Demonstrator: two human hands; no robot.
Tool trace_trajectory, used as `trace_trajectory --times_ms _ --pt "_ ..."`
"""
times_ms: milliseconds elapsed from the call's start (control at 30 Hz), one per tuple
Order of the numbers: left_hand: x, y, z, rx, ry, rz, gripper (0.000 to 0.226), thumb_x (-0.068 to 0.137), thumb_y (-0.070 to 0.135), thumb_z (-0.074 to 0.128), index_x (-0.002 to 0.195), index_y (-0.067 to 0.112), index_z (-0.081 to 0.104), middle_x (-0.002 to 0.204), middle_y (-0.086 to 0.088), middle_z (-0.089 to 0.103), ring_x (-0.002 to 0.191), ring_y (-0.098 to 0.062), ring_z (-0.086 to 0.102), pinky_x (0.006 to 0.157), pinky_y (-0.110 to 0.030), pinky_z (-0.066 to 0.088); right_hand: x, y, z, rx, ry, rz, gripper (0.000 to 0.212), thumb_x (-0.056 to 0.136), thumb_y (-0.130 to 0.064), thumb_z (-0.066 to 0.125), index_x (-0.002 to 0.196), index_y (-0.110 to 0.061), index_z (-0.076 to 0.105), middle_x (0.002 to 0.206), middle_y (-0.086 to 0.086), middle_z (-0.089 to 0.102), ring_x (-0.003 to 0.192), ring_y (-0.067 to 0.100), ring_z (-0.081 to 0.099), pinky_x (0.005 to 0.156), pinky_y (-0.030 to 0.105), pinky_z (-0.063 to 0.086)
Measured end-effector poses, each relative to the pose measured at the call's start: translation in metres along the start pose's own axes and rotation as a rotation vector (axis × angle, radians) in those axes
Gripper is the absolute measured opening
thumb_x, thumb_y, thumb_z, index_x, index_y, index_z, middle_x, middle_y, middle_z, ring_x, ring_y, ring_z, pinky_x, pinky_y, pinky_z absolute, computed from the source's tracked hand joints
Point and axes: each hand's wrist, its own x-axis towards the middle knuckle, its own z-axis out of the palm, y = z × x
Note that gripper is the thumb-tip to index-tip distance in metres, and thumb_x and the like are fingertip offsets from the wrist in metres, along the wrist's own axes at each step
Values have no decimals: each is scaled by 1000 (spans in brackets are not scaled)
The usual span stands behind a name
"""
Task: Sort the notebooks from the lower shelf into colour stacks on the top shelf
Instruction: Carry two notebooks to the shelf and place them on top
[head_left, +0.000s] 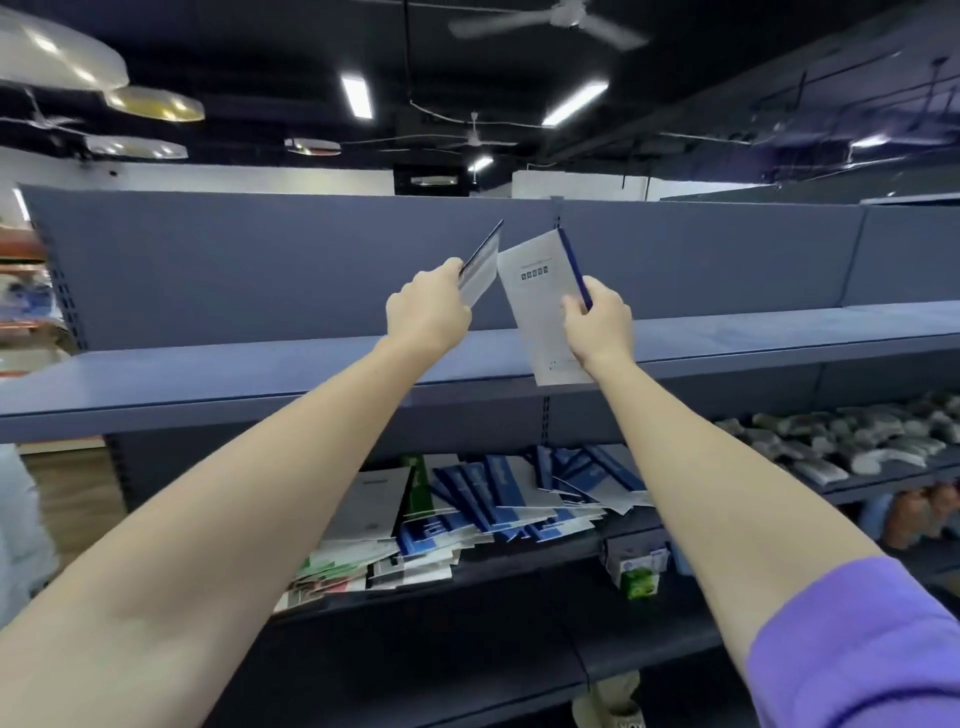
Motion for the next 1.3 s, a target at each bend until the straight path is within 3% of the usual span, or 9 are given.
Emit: trace_trajectory --times_ms 200,367,533,733,900,967,1033,1200,1300 --pt "38 -40 25 156 17 5 33 81 -3 44 108 16 46 82 -7 56 71 -32 49 55 -33 26 47 -10 32 -164 -5 -115 16 96 -16 43 95 -21 58 87 2 66 81 32 56 66 38 46" --pt "70 -56 54 306 -45 7 36 84 -1 47 116 16 47 83 -6 53 73 -32 50 63 -33 31 92 -1 60 -382 -84 -283 26 96 -10 44 111 -25 59 88 3 61 79 31 53 63 33 38" --pt "99 -63 84 440 -186 15 31 87 1 45 114 16 49 93 -6 52 81 -32 50 70 -34 33 126 26 94 -582 -235 -341 28 89 -2 48 102 -24 60 93 6 66 81 31 53 62 32 34" --pt "119 -54 117 394 -382 -30 15 88 10 46 97 19 54 102 -6 59 88 -32 52 76 -34 35 155 63 105 -645 -497 -271 30 85 -2 46 99 -22 65 98 6 64 88 31 54 69 32 36" --pt "140 -43 145 348 -619 -151 19 89 32 63 101 17 63 115 -8 63 104 -33 57 86 -36 46 171 72 116 -712 -655 -343 30 83 -5 45 98 -22 65 96 4 61 92 32 56 73 34 36" --pt "146 -40 150 317 -682 -173 34 90 47 64 89 14 58 113 -11 64 101 -33 60 83 -36 47 175 70 120 -762 -668 -391 30 85 -4 45 99 -22 65 95 3 59 92 31 54 76 35 34" --pt "150 -36 150 210 -758 -256 42 92 56 57 96 14 60 111 -12 63 94 -33 64 82 -38 56 177 66 125 -853 -610 -461 30 87 -3 45 102 -21 62 98 3 57 88 30 52 78 34 33" --pt "158 -42 151 -11 -839 -281 26 103 39 47 109 21 65 120 -10 59 86 -27 61 74 -35 56 186 57 131 -1060 -454 -564 25 82 2 55 93 -20 55 79 -1 49 78 26 51 73 31 32" --pt "160 -57 157 -26 -844 -206 25 97 25 50 107 28 74 121 3 60 105 -24 58 91 -36 50 188 60 134 -1143 -501 -539 18 85 -4 55 92 -20 55 87 -1 58 81 24 56 79 30 37"
